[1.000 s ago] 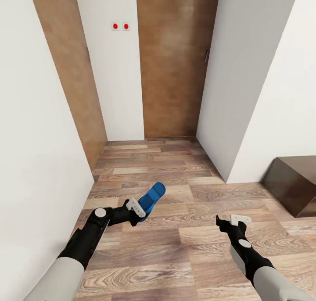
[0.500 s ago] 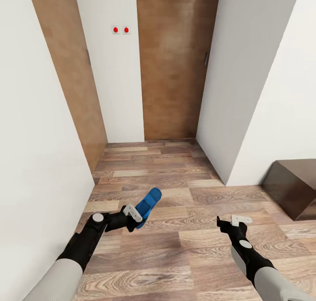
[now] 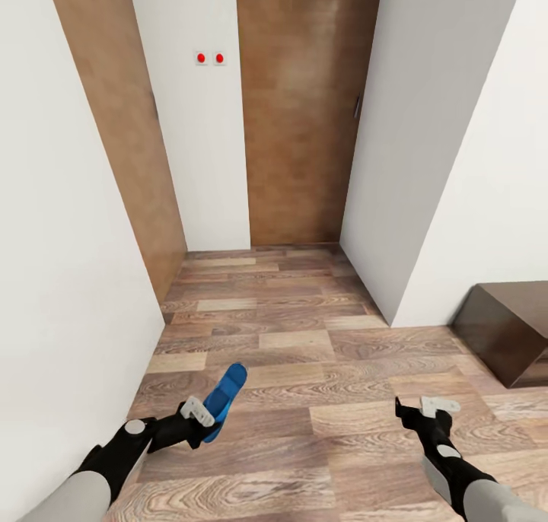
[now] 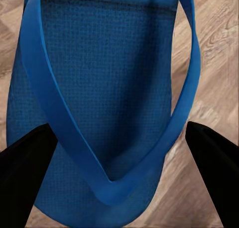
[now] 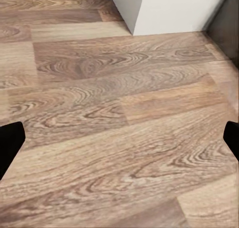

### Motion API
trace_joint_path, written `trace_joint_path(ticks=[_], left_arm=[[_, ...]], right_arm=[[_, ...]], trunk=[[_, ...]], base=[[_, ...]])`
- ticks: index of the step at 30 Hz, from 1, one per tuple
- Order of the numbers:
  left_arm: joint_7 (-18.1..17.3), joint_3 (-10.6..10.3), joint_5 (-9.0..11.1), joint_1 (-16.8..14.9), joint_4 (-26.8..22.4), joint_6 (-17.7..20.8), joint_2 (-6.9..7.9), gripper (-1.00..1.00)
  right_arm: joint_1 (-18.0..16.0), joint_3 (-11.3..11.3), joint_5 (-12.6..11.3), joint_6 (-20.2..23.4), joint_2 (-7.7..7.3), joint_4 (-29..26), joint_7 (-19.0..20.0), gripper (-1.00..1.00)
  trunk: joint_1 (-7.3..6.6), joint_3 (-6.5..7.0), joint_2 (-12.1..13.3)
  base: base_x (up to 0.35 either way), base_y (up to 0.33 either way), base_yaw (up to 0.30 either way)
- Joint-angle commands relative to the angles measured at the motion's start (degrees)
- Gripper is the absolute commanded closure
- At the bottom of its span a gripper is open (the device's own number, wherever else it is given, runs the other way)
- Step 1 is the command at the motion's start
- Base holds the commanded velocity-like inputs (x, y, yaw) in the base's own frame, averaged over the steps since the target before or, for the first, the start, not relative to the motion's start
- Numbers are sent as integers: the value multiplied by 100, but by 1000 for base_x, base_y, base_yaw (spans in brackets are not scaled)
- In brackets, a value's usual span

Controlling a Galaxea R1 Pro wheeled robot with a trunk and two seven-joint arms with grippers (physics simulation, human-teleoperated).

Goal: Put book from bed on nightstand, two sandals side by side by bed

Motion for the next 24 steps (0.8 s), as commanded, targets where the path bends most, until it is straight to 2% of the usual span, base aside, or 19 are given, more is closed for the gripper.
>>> trace_joint_path(ticks=[1,3,5,8,12,14,18,24], left_arm=[[-26,45,-45,2,81,-88,63,100],[-23,48,-34,18,385,-270,194,100],[-22,53,-25,33,812,-686,294,100],[-17,56,-22,39,1340,-1070,333,100],[90,61,-20,40,1789,-1455,409,100],[179,62,4,42,1930,-1524,456,100],[243,50,187,112,2099,-1566,469,100],[346,51,227,144,2118,-1562,436,100]], right_arm=[[-2,-23,-4,-88,-6,52,9,-100],[3,-22,-10,-169,-12,226,14,-100],[11,-17,-11,-309,-16,635,17,-100],[14,-15,-7,-681,-17,1064,17,-100],[17,-15,-10,-1358,-17,1226,17,-100],[80,-15,-13,-1519,-19,1243,17,-100],[225,-15,-14,-1590,-18,1251,16,-100],[243,-15,-14,-1600,-17,1251,-8,-100]], trunk=[[-24,14,40],[-68,50,120],[-111,85,200],[-177,139,320],[-265,211,481],[-309,247,561],[-397,319,721],[-529,427,962]], base=[[0,0,0],[0,0,0],[0,0,0],[0,0,0],[0,0,0],[0,0,0],[0,0,0],[0,0,0]])
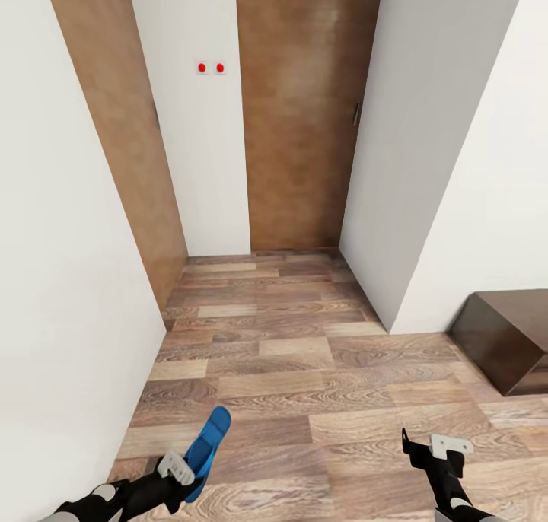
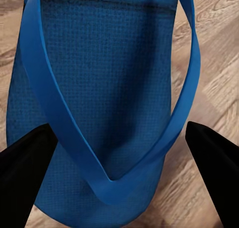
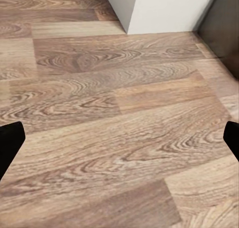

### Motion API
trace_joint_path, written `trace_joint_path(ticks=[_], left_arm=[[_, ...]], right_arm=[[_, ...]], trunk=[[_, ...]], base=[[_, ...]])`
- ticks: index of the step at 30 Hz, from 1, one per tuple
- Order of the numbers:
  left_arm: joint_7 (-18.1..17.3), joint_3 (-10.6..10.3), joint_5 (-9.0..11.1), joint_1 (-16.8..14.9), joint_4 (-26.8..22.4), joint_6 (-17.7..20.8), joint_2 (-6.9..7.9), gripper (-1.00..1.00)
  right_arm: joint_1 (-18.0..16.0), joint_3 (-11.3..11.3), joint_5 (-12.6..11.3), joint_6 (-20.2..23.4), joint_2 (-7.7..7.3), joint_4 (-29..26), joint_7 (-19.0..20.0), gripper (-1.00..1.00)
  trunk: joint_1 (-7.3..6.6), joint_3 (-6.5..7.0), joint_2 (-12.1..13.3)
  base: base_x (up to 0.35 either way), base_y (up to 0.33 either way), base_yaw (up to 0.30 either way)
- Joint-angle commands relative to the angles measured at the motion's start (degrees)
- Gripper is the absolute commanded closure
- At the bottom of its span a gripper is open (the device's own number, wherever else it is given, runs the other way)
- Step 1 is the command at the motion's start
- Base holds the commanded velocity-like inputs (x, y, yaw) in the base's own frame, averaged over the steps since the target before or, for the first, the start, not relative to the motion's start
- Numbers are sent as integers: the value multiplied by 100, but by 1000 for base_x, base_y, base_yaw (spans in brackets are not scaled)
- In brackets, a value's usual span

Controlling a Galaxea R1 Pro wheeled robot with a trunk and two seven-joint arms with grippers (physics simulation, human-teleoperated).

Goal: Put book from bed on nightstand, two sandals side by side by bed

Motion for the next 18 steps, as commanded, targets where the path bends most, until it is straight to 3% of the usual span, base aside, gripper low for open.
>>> trace_joint_path(ticks=[1,18], left_arm=[[51,43,-61,-2,2,-22,-13,100],[271,38,-70,-1,5,-12,-113,100]], right_arm=[[-9,-33,-1,-38,-1,22,5,-100],[-8,-33,-1,-40,14,23,-4,-100]], trunk=[[-23,13,39],[-397,319,721]], base=[[0,0,0],[0,0,0]])
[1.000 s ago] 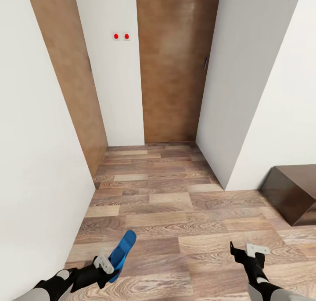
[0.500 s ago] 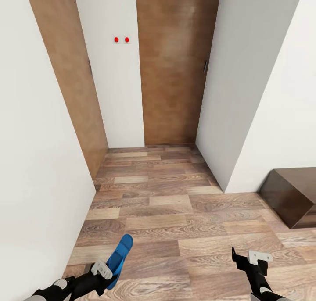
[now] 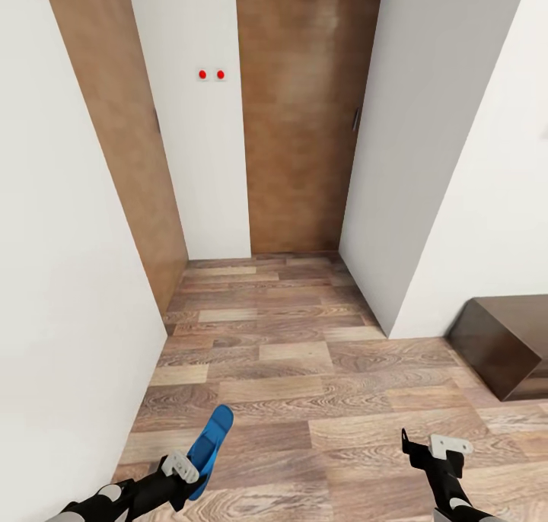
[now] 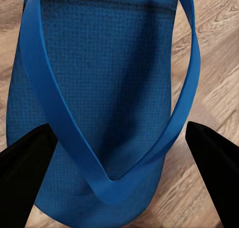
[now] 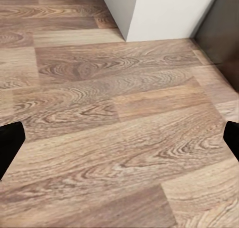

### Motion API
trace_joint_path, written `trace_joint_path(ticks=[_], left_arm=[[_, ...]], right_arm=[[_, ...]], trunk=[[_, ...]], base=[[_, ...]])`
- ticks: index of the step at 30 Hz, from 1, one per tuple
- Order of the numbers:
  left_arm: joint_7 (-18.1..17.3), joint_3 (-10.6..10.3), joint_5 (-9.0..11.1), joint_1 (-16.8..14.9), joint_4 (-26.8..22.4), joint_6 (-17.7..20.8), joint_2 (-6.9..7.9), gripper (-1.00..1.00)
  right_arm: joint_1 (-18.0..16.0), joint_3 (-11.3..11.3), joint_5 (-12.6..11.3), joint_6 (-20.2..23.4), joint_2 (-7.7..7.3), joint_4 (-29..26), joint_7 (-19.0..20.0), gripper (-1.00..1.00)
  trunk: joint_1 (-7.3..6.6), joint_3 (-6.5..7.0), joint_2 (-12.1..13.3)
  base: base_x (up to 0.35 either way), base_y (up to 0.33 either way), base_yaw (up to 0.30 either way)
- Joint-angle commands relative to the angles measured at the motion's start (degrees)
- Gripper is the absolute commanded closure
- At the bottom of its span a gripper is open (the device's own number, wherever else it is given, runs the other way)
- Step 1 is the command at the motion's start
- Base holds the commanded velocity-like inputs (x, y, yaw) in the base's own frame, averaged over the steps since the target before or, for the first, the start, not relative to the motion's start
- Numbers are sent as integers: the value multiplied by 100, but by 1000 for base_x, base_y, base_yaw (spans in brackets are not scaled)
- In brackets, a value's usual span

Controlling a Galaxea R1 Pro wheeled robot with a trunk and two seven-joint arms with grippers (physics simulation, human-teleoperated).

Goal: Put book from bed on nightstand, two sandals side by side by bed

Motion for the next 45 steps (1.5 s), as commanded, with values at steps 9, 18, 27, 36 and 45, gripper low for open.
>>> trace_joint_path(ticks=[9,18,27,36,45], left_arm=[[0,44,-55,-3,9,-25,-37,100],[1,44,-59,-3,9,-25,-69,100],[0,44,-63,-3,9,-25,-113,100],[0,44,-62,-3,9,-25,-123,100],[0,44,-62,-3,9,-25,-123,100]], right_arm=[[-9,-33,6,-29,1,22,31,-100],[-9,-33,8,-30,1,22,40,-100],[-9,-33,13,-27,24,30,18,-100],[-9,-33,16,-13,27,30,31,-100],[-9,-33,16,-9,27,31,39,-100]], trunk=[[-199,157,360],[-397,319,721],[-419,337,761],[-419,337,761],[-419,337,761]], base=[[0,0,0],[0,0,0],[0,0,0],[0,0,0],[0,0,0]])
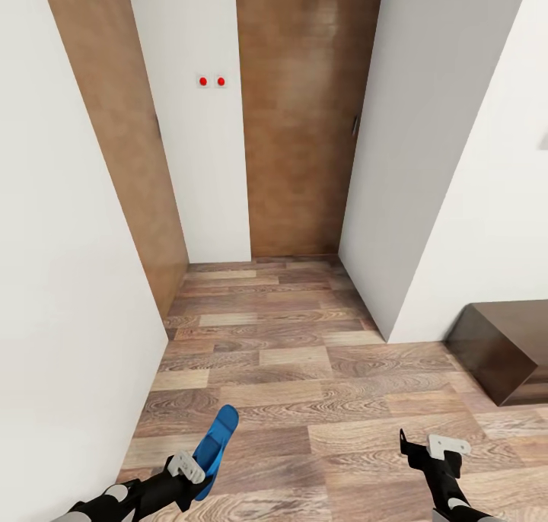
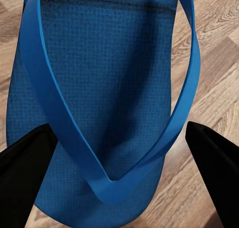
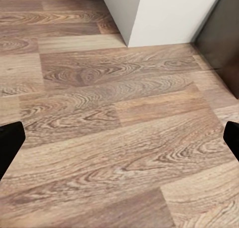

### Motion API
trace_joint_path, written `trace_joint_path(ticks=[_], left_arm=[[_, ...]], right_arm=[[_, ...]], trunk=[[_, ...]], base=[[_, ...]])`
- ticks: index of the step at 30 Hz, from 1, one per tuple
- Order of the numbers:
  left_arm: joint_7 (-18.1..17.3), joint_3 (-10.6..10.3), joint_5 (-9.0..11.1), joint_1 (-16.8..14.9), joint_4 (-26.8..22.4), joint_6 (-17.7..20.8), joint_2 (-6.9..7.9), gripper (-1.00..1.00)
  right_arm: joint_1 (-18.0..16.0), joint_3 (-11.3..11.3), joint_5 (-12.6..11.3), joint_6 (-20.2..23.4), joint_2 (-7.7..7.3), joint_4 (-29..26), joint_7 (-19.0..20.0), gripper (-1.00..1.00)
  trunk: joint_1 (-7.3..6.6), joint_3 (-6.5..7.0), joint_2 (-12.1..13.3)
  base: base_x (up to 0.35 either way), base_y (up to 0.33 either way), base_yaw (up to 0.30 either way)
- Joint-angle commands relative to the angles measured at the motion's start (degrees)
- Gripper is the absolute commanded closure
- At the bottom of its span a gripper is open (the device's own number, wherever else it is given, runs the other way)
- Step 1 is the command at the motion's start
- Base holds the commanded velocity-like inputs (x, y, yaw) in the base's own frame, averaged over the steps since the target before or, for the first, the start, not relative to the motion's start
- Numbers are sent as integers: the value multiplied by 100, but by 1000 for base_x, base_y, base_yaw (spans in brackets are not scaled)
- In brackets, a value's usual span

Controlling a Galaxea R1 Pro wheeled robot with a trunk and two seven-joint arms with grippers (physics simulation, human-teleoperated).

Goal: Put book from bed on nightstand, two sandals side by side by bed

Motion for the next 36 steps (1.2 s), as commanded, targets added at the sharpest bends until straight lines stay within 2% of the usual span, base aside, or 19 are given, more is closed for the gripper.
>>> trace_joint_path(ticks=[1,33,36], left_arm=[[-7,50,-58,-3,2,-25,1,100],[-7,49,-58,-2,2,-25,-25,100],[-7,50,-59,-1,2,-25,-32,100]], right_arm=[[-10,-33,0,-37,-1,23,13,-100],[-10,-29,0,-27,26,23,-11,-100],[-10,-27,0,-27,28,23,-6,-100]], trunk=[[-1,-5,-3],[-703,569,1281],[-703,569,1281]], base=[[0,0,0],[0,0,0],[0,0,0]])
